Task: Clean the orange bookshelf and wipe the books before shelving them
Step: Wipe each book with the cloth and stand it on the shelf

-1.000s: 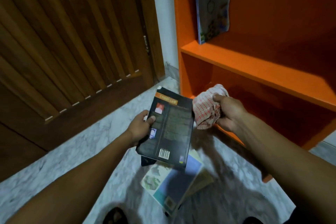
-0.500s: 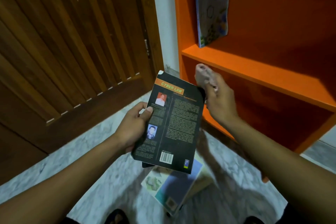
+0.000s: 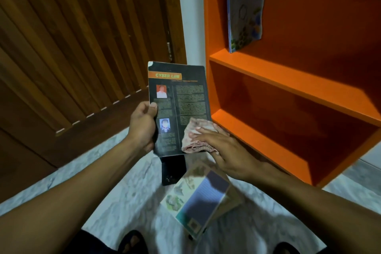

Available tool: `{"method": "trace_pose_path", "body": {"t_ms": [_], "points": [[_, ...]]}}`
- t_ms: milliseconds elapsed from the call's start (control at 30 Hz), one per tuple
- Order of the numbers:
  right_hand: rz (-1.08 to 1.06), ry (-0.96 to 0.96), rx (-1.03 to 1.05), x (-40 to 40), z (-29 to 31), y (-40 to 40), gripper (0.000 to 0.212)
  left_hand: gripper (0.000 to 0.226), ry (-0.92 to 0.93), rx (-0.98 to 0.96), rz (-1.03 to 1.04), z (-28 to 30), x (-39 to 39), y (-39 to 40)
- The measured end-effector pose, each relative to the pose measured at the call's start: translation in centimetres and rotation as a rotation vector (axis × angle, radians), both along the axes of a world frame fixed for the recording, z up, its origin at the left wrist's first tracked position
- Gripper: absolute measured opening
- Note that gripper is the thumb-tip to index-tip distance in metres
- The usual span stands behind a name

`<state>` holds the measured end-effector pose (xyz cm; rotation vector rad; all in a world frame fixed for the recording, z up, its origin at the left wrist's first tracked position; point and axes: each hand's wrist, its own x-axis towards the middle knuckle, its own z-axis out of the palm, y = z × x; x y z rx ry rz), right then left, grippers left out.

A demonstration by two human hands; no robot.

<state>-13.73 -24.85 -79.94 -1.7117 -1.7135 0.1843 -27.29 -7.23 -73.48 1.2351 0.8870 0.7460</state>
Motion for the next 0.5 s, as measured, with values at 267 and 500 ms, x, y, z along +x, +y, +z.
{"method": "trace_pose_path", "body": {"t_ms": [267,500], "points": [[0.0,0.411,-0.116,-0.2,2.3,-0.7,0.026,0.024,0.069,0.108,0.004,-0.2,-1.7,1.2],[-0.723,1.077,0.409,4.2,5.3,1.4,0.024,0.027,0.164,0.28,-0.221,0.3,-1.8,-0.7]]}}
